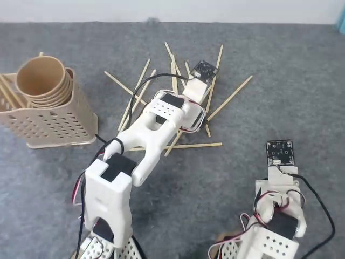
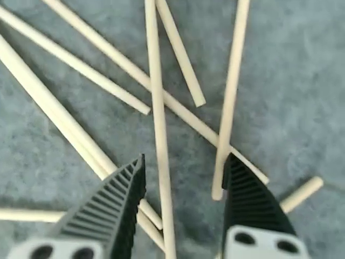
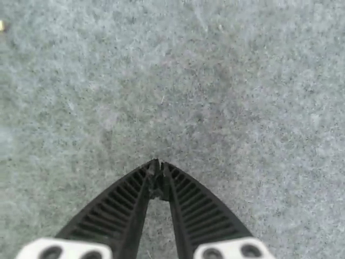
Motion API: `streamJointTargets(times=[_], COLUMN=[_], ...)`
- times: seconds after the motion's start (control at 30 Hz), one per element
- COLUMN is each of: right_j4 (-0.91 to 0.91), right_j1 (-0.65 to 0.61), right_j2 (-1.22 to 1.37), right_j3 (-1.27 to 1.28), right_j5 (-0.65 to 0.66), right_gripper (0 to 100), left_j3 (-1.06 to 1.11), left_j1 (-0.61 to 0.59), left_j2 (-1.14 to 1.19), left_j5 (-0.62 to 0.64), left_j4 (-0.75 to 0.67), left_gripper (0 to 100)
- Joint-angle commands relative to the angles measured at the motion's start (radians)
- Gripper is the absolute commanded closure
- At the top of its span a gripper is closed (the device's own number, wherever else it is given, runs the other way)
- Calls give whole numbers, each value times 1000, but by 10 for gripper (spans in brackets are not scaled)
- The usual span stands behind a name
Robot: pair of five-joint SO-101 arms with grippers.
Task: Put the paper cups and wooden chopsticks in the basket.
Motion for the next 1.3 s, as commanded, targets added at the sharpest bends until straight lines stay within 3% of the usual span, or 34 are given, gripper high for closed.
streamJointTargets(times=[0.0, 0.2, 0.4, 0.7, 0.9, 1.27], right_j4=[-1, 1, 2, 2, 2, 1], right_j1=[-4, -4, -2, -2, -2, -2], right_j2=[-16, -16, -16, -16, -16, -16], right_j3=[-6, -6, -6, -6, -6, -6], right_j5=[14, 12, 12, 14, 14, 14], right_gripper=[991, 991, 991, 991, 991, 991], left_j3=[-45, -105, -277, -691, -840, -809], left_j1=[-35, -48, -34, -44, -51, -114], left_j2=[-12, 41, 160, 414, 439, 209], left_j5=[26, 29, -51, -63, -66, -107], left_j4=[8, 43, 175, 552, 799, 898], left_gripper=[783, 800, 994, 988, 989, 989])
